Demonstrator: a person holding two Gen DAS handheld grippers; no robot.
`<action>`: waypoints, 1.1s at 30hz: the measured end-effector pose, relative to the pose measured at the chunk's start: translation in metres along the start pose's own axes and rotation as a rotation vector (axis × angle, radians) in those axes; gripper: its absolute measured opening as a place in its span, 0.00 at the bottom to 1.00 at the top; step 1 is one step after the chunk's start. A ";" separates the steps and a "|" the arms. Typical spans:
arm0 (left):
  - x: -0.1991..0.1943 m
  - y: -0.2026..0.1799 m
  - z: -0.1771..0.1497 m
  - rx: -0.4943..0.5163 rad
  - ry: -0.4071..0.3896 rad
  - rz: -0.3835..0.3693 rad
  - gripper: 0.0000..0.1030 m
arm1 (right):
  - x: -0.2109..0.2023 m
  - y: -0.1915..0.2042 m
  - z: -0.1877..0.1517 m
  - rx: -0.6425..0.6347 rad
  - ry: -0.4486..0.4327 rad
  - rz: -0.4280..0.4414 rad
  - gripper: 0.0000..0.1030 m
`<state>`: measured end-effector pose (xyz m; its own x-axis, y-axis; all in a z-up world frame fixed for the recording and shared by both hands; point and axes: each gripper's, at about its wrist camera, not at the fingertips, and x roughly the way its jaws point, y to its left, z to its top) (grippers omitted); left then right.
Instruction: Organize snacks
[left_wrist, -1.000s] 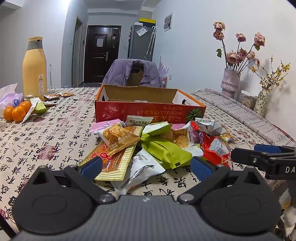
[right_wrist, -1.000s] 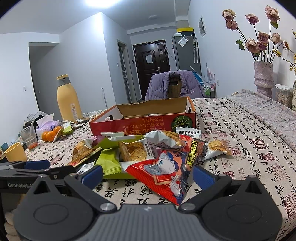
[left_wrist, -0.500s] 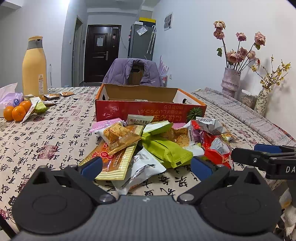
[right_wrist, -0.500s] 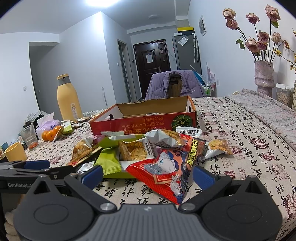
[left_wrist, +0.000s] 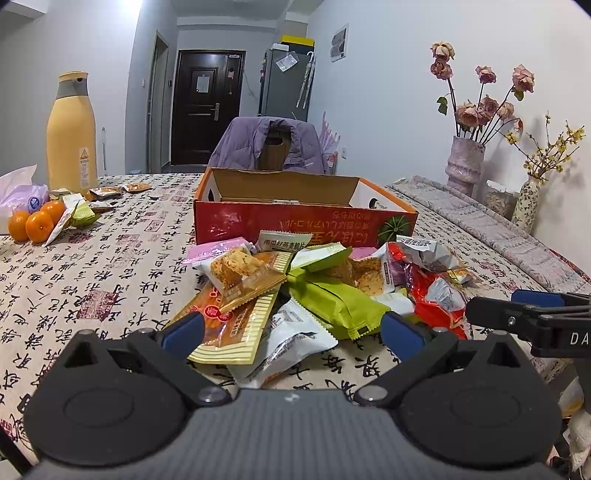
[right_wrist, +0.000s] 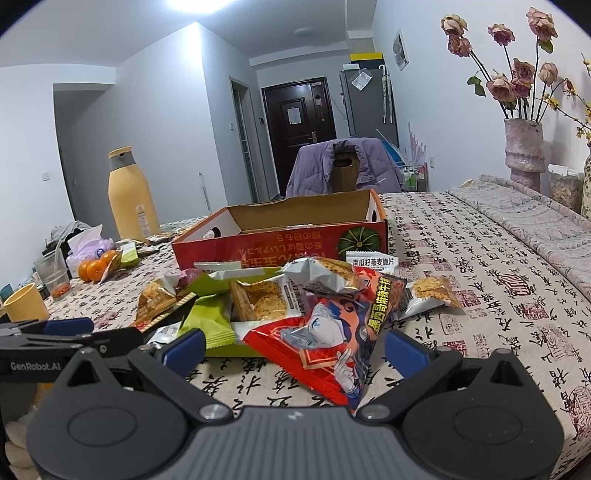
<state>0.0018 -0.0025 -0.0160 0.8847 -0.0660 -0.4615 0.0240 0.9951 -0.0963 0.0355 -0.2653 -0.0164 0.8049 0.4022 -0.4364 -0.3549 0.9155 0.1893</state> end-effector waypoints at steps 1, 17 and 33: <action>0.001 0.000 0.001 0.000 0.001 0.001 1.00 | 0.003 -0.001 0.002 -0.001 0.000 -0.003 1.00; 0.016 0.010 0.008 -0.023 0.006 0.028 1.00 | 0.060 -0.009 0.047 -0.033 -0.037 -0.026 0.99; 0.028 0.017 0.008 -0.026 0.013 0.026 1.00 | 0.108 -0.024 0.049 0.077 0.047 0.015 0.61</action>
<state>0.0305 0.0132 -0.0231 0.8788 -0.0414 -0.4754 -0.0109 0.9942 -0.1069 0.1544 -0.2436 -0.0247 0.7756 0.4171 -0.4737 -0.3277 0.9076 0.2624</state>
